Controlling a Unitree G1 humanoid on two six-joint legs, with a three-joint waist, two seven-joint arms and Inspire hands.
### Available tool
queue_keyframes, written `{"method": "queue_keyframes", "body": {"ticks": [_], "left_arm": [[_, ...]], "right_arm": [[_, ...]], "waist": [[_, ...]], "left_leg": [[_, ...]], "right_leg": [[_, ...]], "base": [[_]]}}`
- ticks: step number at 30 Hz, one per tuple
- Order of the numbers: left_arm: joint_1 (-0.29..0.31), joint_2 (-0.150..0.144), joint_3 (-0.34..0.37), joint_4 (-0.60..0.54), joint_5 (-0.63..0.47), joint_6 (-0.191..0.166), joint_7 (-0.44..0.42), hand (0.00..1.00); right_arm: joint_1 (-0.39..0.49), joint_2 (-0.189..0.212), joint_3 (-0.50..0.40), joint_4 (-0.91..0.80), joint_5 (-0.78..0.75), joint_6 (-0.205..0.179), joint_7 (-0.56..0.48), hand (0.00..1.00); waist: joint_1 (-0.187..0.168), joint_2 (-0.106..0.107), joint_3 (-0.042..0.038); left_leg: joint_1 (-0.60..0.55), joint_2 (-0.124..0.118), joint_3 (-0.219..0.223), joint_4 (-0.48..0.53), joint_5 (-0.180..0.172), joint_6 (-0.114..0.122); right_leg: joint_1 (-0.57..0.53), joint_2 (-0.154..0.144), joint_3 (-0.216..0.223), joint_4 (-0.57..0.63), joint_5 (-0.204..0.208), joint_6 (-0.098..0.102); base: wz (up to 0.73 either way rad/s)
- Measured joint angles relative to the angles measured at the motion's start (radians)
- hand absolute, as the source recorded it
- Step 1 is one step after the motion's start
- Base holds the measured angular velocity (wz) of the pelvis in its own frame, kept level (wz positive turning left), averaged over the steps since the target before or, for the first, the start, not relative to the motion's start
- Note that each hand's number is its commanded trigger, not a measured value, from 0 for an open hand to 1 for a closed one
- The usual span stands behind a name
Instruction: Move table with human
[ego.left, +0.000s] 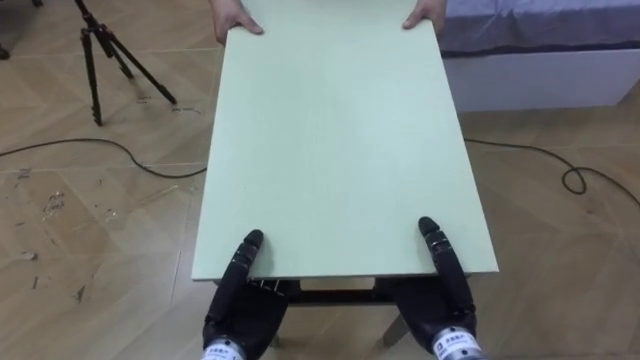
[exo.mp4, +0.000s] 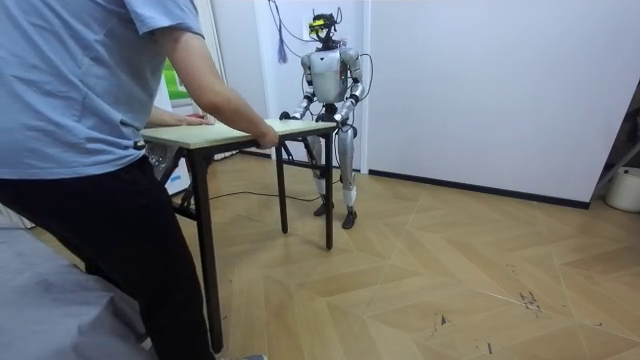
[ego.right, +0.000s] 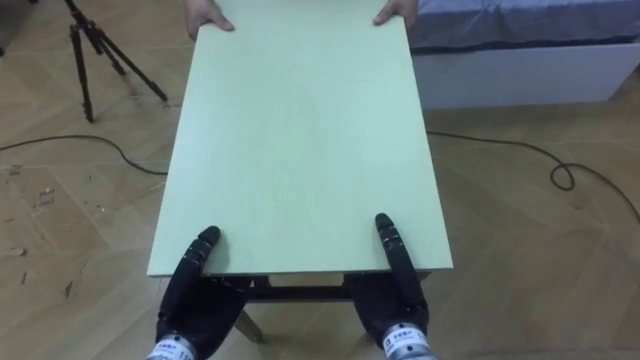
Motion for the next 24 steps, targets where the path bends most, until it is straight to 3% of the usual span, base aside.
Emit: {"method": "queue_keyframes", "body": {"ticks": [3, 8, 11, 13, 14, 15, 16, 17, 18, 19, 20, 24], "left_arm": [[0.008, 0.000, -0.010, -0.005, 0.000, -0.006, -0.008, 1.00], [0.006, 0.005, -0.034, -0.015, -0.003, -0.029, -0.013, 1.00], [0.000, 0.002, -0.064, -0.018, -0.002, -0.048, -0.013, 1.00], [-0.004, 0.007, -0.076, -0.015, -0.003, -0.056, -0.013, 1.00], [0.003, 0.009, -0.079, -0.016, -0.009, -0.057, -0.013, 1.00], [0.013, 0.005, -0.079, -0.015, -0.010, -0.058, -0.013, 1.00], [0.049, -0.003, -0.079, -0.019, -0.013, -0.064, -0.024, 1.00], [0.076, -0.002, -0.079, -0.025, -0.025, -0.072, -0.040, 1.00], [0.082, 0.000, -0.079, -0.026, -0.028, -0.073, -0.042, 1.00], [0.081, 0.003, -0.076, -0.025, -0.027, -0.069, -0.043, 1.00], [0.072, 0.001, -0.073, -0.026, -0.028, -0.068, -0.044, 1.00], [0.034, 0.013, -0.090, -0.031, -0.030, -0.067, -0.044, 1.00]], "right_arm": [[0.004, -0.005, 0.004, 0.000, 0.004, -0.011, 0.000, 1.00], [0.011, -0.010, 0.005, -0.010, 0.021, -0.019, 0.009, 1.00], [0.021, -0.014, 0.011, -0.022, 0.022, -0.029, 0.009, 1.00], [0.038, -0.018, 0.010, -0.035, 0.026, -0.039, 0.010, 1.00], [0.054, -0.025, 0.009, -0.048, 0.026, -0.039, 0.009, 1.00], [0.059, -0.031, 0.013, -0.049, 0.026, -0.037, 0.009, 1.00], [0.064, -0.046, 0.031, -0.049, 0.026, -0.035, 0.005, 1.00], [0.064, -0.060, 0.047, -0.049, 0.026, -0.033, 0.005, 1.00], [0.064, -0.060, 0.052, -0.050, 0.028, -0.033, 0.005, 1.00], [0.064, -0.054, 0.052, -0.050, 0.031, -0.034, 0.009, 1.00], [0.056, -0.053, 0.050, -0.050, 0.025, -0.036, 0.012, 1.00], [0.056, -0.053, 0.029, -0.059, 0.027, -0.037, 0.026, 1.00]], "waist": [[0.003, 0.000, 0.0000], [-0.005, 0.004, -0.0018], [0.005, 0.009, -0.0030], [0.019, 0.013, -0.0038], [0.032, 0.017, -0.0025], [0.041, 0.021, -0.0027], [0.056, 0.030, -0.0057], [0.041, 0.050, -0.0065], [0.030, 0.055, -0.0047], [0.004, 0.065, -0.0025], [-0.019, 0.072, 0.0064], [-0.039, 0.068, 0.0098]], "left_leg": [[-0.004, 0.003, 0.001, 0.009, 0.000, 0.000], [-0.082, 0.022, -0.007, 0.114, -0.015, -0.008], [-0.134, 0.043, -0.039, 0.172, -0.015, -0.014], [-0.156, 0.060, -0.055, 0.171, -0.006, -0.043], [-0.162, 0.075, -0.045, 0.206, -0.013, -0.059], [-0.167, 0.083, -0.030, 0.271, -0.036, -0.060], [-0.159, 0.103, 0.005, 0.417, -0.083, -0.051], [-0.139, 0.115, 0.008, 0.505, -0.109, -0.053], [-0.129, 0.120, 0.008, 0.527, -0.119, -0.054], [-0.099, 0.127, 0.004, 0.510, -0.140, -0.056], [-0.063, 0.130, 0.003, 0.432, -0.167, -0.061], [-0.034, 0.102, 0.002, 0.220, -0.200, -0.038]], "right_leg": [[0.001, 0.001, 0.000, 0.000, 0.000, 0.000], [-0.019, 0.018, -0.007, 0.006, -0.001, -0.007], [-0.049, 0.045, 0.001, 0.021, -0.004, -0.033], [-0.080, 0.072, 0.024, 0.019, -0.010, -0.060], [-0.084, 0.065, -0.003, 0.020, -0.008, -0.075], [-0.082, 0.061, -0.026, 0.022, -0.007, -0.078], [-0.075, 0.062, -0.071, 0.024, -0.004, -0.082], [-0.073, 0.071, -0.112, 0.032, -0.001, -0.087], [-0.077, 0.076, -0.128, 0.040, -0.002, -0.090], [-0.083, 0.080, -0.156, 0.067, -0.004, -0.093], [-0.110, 0.077, -0.176, 0.114, -0.004, -0.093], [-0.187, 0.061, -0.168, 0.167, -0.002, -0.095]], "base": [[0.01], [0.12], [0.16], [0.14], [-0.18], [-0.55], [-0.56], [-0.41], [0.20], [0.48], [0.47], [0.26]]}}
